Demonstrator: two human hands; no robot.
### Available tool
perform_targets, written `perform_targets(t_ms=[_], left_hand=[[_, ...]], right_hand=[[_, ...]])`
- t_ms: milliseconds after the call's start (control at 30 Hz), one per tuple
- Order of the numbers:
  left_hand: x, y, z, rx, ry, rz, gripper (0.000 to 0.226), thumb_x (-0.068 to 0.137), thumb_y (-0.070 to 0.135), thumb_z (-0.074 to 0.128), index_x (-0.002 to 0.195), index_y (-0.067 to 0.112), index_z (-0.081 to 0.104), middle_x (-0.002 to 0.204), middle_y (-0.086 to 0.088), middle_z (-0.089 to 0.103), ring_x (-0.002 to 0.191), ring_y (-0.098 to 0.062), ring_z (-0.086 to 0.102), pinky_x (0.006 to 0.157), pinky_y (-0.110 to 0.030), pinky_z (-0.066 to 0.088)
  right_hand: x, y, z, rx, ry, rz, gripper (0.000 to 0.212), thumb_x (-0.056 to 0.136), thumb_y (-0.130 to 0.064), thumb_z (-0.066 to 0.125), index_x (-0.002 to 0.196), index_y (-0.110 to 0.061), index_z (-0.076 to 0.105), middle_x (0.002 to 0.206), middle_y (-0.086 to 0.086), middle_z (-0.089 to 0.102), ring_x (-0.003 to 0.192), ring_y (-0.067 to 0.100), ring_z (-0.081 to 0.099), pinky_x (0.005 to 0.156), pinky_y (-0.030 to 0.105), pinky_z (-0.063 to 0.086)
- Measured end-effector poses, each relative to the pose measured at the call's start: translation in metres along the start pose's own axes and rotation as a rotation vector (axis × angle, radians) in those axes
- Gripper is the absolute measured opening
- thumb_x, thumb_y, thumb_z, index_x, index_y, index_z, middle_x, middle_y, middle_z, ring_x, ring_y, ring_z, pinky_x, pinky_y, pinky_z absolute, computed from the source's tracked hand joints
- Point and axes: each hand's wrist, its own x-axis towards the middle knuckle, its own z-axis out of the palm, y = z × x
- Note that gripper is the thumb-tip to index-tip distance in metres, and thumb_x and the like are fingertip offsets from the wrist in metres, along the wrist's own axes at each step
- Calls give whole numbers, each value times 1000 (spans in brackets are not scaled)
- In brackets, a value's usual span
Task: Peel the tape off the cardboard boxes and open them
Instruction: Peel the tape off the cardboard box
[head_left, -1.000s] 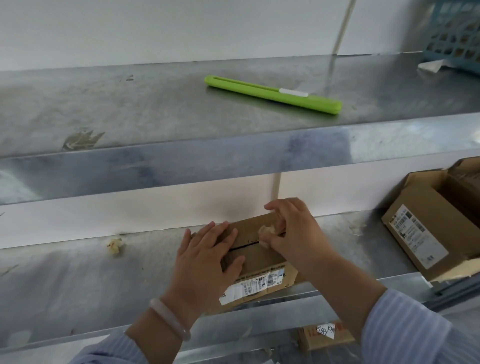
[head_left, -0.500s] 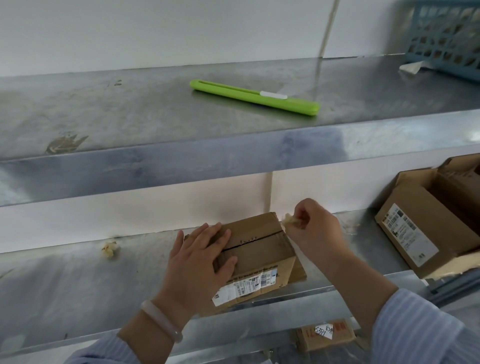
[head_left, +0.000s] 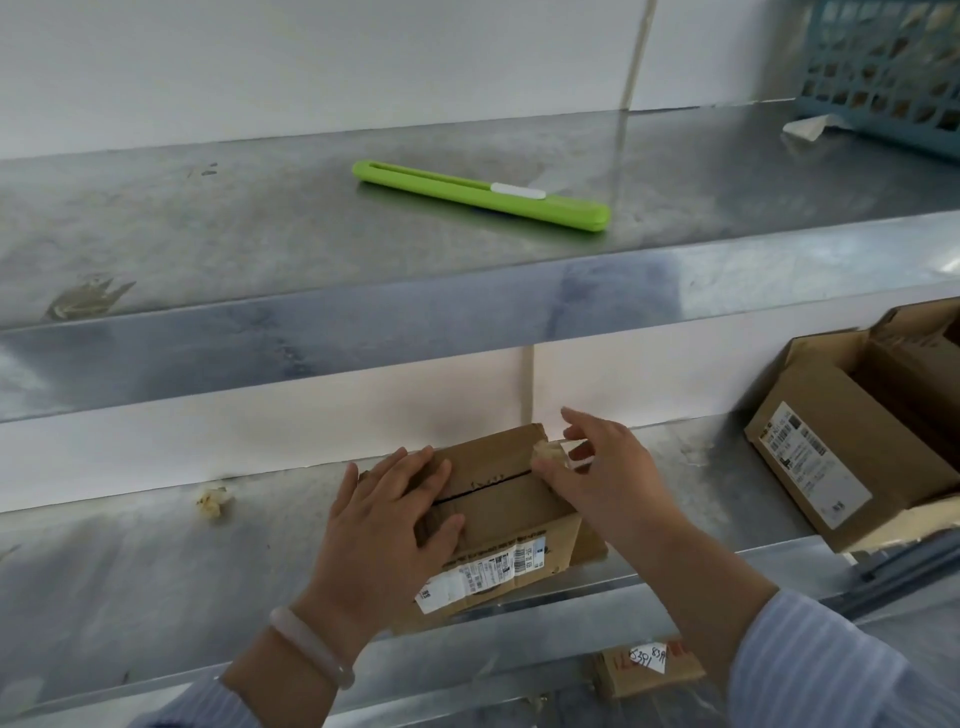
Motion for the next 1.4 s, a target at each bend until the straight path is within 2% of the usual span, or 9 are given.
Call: perform_targets(t_ms=[200, 400, 567, 667, 800, 900, 1067, 1200, 1400], left_hand=[[-1, -2, -1, 3, -14, -11, 70, 82, 72, 21, 142, 42, 39, 151, 23, 29, 143, -4, 19, 118, -36, -1], [1, -4, 0, -12, -24, 18, 67, 85, 69, 27, 140, 36, 46, 149, 17, 36, 141, -10, 28, 117, -44, 11], [0, -3, -1, -14, -16, 30, 65, 86, 66, 30, 138, 32, 49, 148, 15, 39, 139, -13, 33, 116, -47, 16], [1, -4, -1, -10, -16, 37, 65, 87, 66, 30, 139, 32, 48, 148, 14, 39, 139, -12, 32, 116, -47, 17], [2, -4, -1, -12, -19, 39, 64, 87, 65, 30, 139, 31, 48, 147, 13, 41, 139, -13, 34, 115, -49, 19], [1, -3, -1, -8, -16, 43, 63, 87, 63, 33, 137, 30, 51, 145, 11, 44, 137, -14, 37, 114, -51, 23], [2, -3, -2, -7, -15, 44, 62, 86, 62, 34, 136, 29, 52, 144, 10, 46, 135, -16, 40, 113, -49, 22], [1, -3, -2, -7, -23, 41, 62, 86, 63, 34, 137, 31, 51, 144, 11, 45, 135, -16, 40, 113, -49, 21], [0, -3, -2, -30, -19, 31, 64, 86, 64, 32, 138, 32, 49, 146, 12, 43, 137, -15, 36, 114, -48, 18]], right_hand=[[8, 5, -3, 248, 2, 165, 11, 82, -41, 74, 81, -31, 70, 79, -12, 72, 78, 4, 67, 67, 19, 52], [16, 29, 7, 743, 19, 440, 8, 85, -8, 73, 92, -8, 71, 82, 9, 74, 76, 22, 73, 76, 39, 61], [8, 41, 20, 310, 129, 218, 16, 85, -7, 70, 90, -22, 70, 87, -7, 70, 79, 4, 64, 62, 10, 48], [6, 44, 22, 339, 55, 166, 20, 89, -10, 66, 101, -25, 72, 91, -14, 69, 84, 0, 64, 67, 8, 47], [11, 53, 19, 643, -15, 308, 14, 92, -19, 65, 92, -24, 79, 91, -3, 76, 91, 16, 71, 87, 34, 57], [11, 55, 14, 808, -75, 370, 9, 88, -13, 70, 94, -14, 77, 95, 9, 76, 91, 24, 72, 83, 37, 59], [16, 61, 14, 982, -111, 463, 54, 65, -9, 85, 112, -8, 58, 103, 19, 72, 91, 32, 72, 84, 42, 58], [18, 65, 12, 693, -149, 456, 30, 79, -20, 80, 99, -2, 68, 91, 18, 74, 82, 26, 71, 80, 41, 60], [30, 99, -15, 471, 161, 475, 27, 81, -21, 79, 103, -12, 65, 90, 2, 70, 79, 17, 71, 80, 36, 60]])
